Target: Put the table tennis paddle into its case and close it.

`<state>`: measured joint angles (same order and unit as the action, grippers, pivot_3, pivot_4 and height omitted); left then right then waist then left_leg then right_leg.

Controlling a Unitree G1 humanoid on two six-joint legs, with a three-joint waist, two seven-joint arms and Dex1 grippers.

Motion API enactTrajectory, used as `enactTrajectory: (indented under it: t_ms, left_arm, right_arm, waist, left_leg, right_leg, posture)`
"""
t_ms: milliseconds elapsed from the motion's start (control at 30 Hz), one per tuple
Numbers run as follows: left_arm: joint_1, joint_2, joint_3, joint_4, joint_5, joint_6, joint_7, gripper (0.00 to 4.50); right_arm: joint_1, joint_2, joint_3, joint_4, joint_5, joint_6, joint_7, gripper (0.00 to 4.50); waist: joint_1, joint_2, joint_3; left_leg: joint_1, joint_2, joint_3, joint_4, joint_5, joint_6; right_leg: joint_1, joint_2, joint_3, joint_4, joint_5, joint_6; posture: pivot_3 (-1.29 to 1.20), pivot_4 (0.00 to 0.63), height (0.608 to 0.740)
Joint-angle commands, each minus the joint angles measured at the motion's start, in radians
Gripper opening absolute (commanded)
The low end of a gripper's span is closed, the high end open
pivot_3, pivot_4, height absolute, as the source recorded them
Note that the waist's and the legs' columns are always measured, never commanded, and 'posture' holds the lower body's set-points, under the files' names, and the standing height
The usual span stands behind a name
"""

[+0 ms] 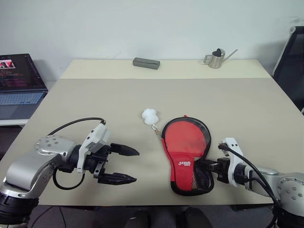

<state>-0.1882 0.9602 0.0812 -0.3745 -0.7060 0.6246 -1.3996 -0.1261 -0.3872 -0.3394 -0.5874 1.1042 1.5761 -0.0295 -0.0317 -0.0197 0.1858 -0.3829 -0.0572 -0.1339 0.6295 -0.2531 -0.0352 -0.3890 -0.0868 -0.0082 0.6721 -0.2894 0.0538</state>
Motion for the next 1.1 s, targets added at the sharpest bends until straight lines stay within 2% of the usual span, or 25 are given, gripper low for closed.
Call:
enactTrajectory:
  t_ms: [33, 400, 700, 833, 900, 933, 1033, 1100]
  left_arm:
    - [0.005, 0.014, 0.009, -0.028, -0.019, -0.009, -0.016, 4.28]
    - [0.011, 0.012, 0.008, -0.021, -0.011, -0.019, -0.019, 4.28]
    - [0.01, 0.005, 0.004, -0.016, -0.005, -0.026, -0.011, 4.28]
    - [0.014, 0.005, 0.006, -0.015, -0.004, -0.029, -0.005, 4.28]
    - [0.015, 0.005, 0.007, -0.015, -0.004, -0.029, -0.003, 4.28]
    - [0.015, 0.005, 0.007, -0.016, -0.005, -0.029, -0.001, 4.28]
    - [0.018, 0.004, 0.008, -0.015, -0.003, -0.033, 0.001, 4.28]
    - [0.018, 0.004, 0.009, -0.015, -0.002, -0.034, 0.004, 4.28]
  right_arm:
    - [0.038, -0.016, -0.003, -0.015, 0.1, 0.038, -0.045, 0.02]
    - [0.079, -0.034, 0.002, -0.006, 0.301, 0.002, -0.21, 0.02]
    - [0.088, -0.136, 0.138, 0.035, 0.524, -0.208, -0.411, 0.02]
    - [0.085, -0.201, 0.198, 0.035, 0.606, -0.324, -0.478, 1.07]
    - [0.066, -0.226, 0.211, 0.023, 0.577, -0.358, -0.447, 1.77]
    - [0.051, -0.241, 0.205, 0.008, 0.531, -0.375, -0.386, 2.09]
    - [0.037, -0.318, 0.189, -0.055, 0.366, -0.428, -0.148, 2.09]
    - [0.056, -0.364, 0.173, -0.05, 0.325, -0.447, -0.048, 2.09]
  waist:
    - [0.0, 0.0, 0.0]
    - [0.0, 0.0, 0.0]
    - [-0.003, 0.0, 0.0]
    - [-0.004, 0.0, 0.0]
    - [-0.004, 0.0, 0.0]
    - [-0.004, 0.0, 0.0]
    - [-0.002, 0.0, 0.0]
    - [-0.001, 0.0, 0.0]
  left_leg:
    - [0.0, 0.0, 0.0, 0.0, 0.0, 0.0]
    - [0.0, 0.0, 0.0, 0.0, 0.0, 0.0]
    - [0.001, 0.001, 0.001, 0.0, 0.0, 0.0]
    - [0.001, 0.001, 0.001, 0.0, 0.0, 0.0]
    - [0.001, 0.001, 0.001, 0.0, 0.0, 0.0]
    - [0.001, 0.001, 0.001, 0.0, 0.0, 0.0]
    - [0.001, 0.001, 0.002, 0.001, 0.0, 0.0]
    - [0.0, 0.0, 0.002, 0.001, 0.0, 0.0]
  right_leg:
    - [0.0, 0.0, 0.0, 0.0, 0.0, 0.0]
    - [0.0, 0.0, 0.0, 0.0, 0.0, 0.0]
    - [0.0, 0.0, 0.0, 0.001, 0.0, 0.0]
    - [0.0, 0.001, 0.0, 0.001, 0.0, 0.0]
    - [0.0, 0.001, 0.0, 0.001, 0.0, 0.0]
    - [0.0, 0.001, 0.0, 0.001, 0.0, 0.0]
    - [0.001, 0.001, 0.0, 0.001, 0.0, 0.0]
    - [0.001, 0.001, -0.001, 0.0, 0.0, 0.0]
  posture:
    - [0.0, 0.15, 0.74]
    - [0.0, 0.15, 0.74]
    - [0.0, 0.15, 0.74]
    - [0.0, 0.15, 0.74]
    - [0.0, 0.15, 0.74]
    - [0.0, 0.15, 0.74]
    - [0.0, 0.15, 0.74]
    - [0.0, 0.15, 0.74]
